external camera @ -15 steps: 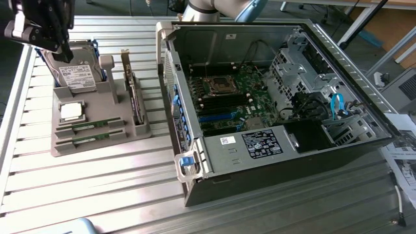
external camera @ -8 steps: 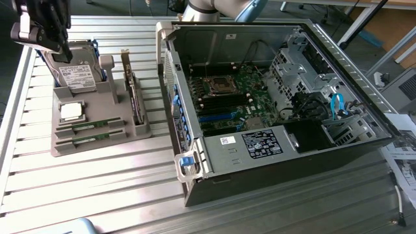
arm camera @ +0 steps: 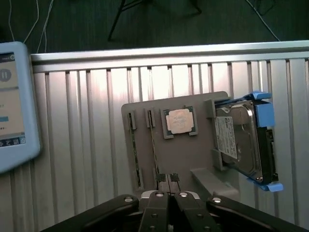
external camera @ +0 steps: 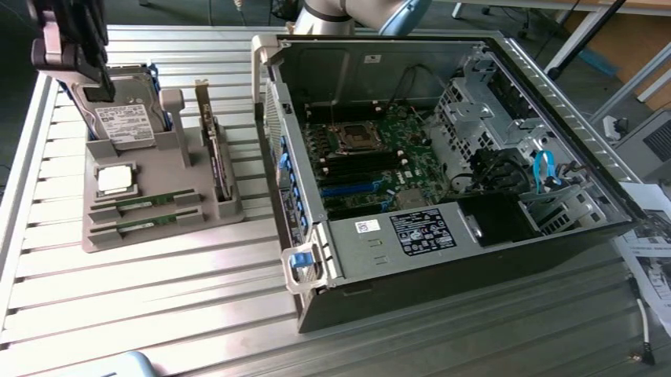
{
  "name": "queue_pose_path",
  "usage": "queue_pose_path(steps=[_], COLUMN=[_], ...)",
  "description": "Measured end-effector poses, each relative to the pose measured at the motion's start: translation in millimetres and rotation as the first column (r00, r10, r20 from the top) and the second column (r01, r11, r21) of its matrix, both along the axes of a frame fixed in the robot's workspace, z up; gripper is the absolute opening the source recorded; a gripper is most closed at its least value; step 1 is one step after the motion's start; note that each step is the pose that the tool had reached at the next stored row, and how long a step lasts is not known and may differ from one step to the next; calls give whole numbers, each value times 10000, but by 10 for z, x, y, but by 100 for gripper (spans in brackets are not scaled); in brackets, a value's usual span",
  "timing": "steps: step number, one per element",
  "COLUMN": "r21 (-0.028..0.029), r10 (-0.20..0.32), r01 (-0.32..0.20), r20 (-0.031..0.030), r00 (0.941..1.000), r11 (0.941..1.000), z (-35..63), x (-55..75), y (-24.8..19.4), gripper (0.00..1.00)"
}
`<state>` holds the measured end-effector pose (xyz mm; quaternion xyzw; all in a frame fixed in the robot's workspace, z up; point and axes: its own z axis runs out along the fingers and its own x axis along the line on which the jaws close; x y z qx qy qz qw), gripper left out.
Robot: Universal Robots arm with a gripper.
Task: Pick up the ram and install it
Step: 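Pick up the ram and move it above insertion slot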
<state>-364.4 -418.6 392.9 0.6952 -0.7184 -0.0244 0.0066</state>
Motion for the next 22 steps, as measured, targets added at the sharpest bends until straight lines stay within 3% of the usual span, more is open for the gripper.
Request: queue_pose_path(steps=[2,4,12,20,22], r21=[0,0,0,-23,-22], r10=[354,982,1088,1264,1271], r01=[-354,-982,-1088,-1264,-1270], r20=[0,0,2,191,194], r00=[9994,9952,9941,9918,9917], r11=[9994,9952,9941,9920,9919], z=[0,0,0,0,-1], x=[0,0,-3,-18,-19], y=[0,0,0,0,0], gripper=[10,10,10,10,10])
